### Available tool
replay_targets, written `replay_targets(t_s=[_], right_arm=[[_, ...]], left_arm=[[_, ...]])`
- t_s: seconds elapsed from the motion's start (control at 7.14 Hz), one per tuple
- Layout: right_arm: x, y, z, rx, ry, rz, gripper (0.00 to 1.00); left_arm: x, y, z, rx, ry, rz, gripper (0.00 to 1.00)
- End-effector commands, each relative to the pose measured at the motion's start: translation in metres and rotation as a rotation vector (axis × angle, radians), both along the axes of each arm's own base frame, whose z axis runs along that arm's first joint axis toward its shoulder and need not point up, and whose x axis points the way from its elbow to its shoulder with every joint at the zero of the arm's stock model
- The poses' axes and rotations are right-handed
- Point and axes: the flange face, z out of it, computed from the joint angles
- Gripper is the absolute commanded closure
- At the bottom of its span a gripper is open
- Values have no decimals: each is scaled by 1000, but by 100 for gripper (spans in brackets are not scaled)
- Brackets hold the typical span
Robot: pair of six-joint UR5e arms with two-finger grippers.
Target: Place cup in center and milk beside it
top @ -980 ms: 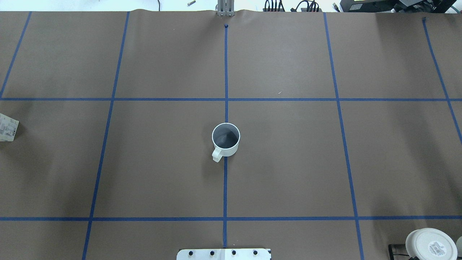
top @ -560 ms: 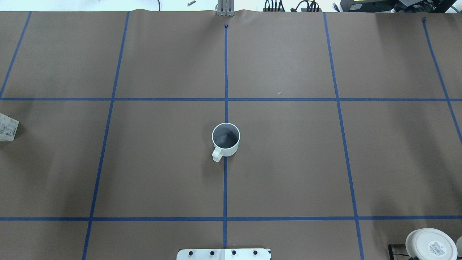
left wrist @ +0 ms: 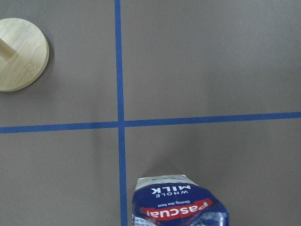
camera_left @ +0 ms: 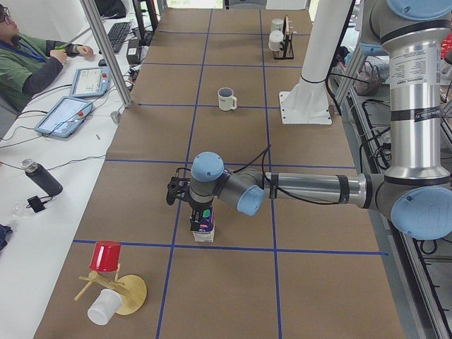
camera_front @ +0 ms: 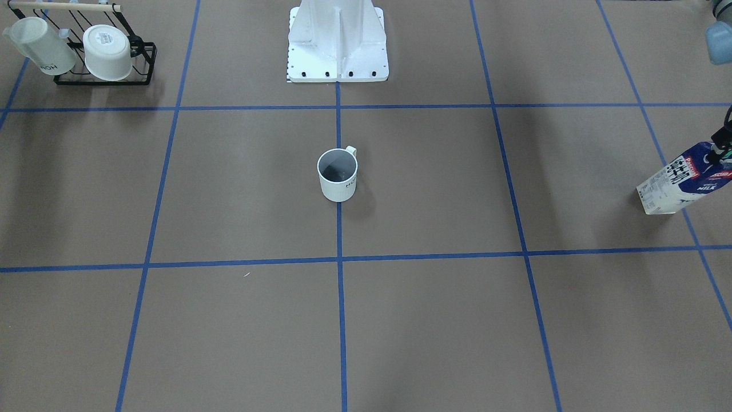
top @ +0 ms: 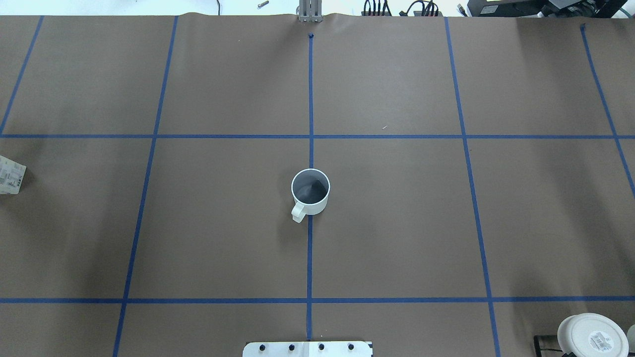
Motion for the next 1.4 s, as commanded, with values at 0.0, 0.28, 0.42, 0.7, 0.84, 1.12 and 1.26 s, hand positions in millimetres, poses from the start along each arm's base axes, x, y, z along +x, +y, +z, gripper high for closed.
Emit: replay_targets(t_s=[0.0, 0.28, 0.42, 0.7, 0.84, 1.12, 1.26], right_arm=[[0, 0, 1, -3, 0, 0, 0], [0, 0, 1, -1, 0, 0, 0], [0, 0, 1, -1, 0, 0, 0], [0, 0, 1, -1, 2, 0, 0], [0, 0, 1, -1, 0, 0, 0], [0, 0, 1, -2, 0, 1, 0], [0, 0, 1, -2, 0, 1, 0]], left_arm=[[9, 3, 22, 10, -7, 15, 1], [12, 2, 20, 19, -4, 20, 7], [14, 1, 18, 33, 0, 22, 25], [18, 0, 14, 46, 7, 29, 57], [18, 0, 13, 47, 10, 30, 74], [18, -2, 6, 57, 15, 32, 93], [16, -2, -11, 71, 18, 26, 99]])
